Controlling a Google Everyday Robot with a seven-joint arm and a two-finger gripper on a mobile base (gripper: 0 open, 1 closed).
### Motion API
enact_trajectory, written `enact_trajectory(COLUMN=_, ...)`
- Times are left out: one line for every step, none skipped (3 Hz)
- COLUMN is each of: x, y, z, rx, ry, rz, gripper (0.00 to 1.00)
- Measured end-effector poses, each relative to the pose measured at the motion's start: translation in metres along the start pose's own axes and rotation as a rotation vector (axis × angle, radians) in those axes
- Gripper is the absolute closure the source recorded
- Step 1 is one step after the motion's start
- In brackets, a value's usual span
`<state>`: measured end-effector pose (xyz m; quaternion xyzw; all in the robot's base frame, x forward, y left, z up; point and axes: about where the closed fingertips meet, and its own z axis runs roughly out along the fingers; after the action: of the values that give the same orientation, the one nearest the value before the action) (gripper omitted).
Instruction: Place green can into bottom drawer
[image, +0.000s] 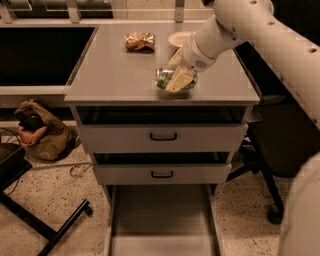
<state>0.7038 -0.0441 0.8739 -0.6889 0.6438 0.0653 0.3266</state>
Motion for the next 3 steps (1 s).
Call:
enact_trajectory(x=-0.023, y=0.028, z=-0.040, rx=0.099, ry=-0.008, rz=-0.007, gripper=1.00)
enact_trajectory(x=-0.032, y=0.064, z=-0.048, rx=0.095, ry=0.008, rz=-0.021, gripper=1.00)
enact_trajectory(x=-0.033, y=0.126, z=-0.053, rx=0.077, ry=-0.008, rz=-0.018, gripper=1.00)
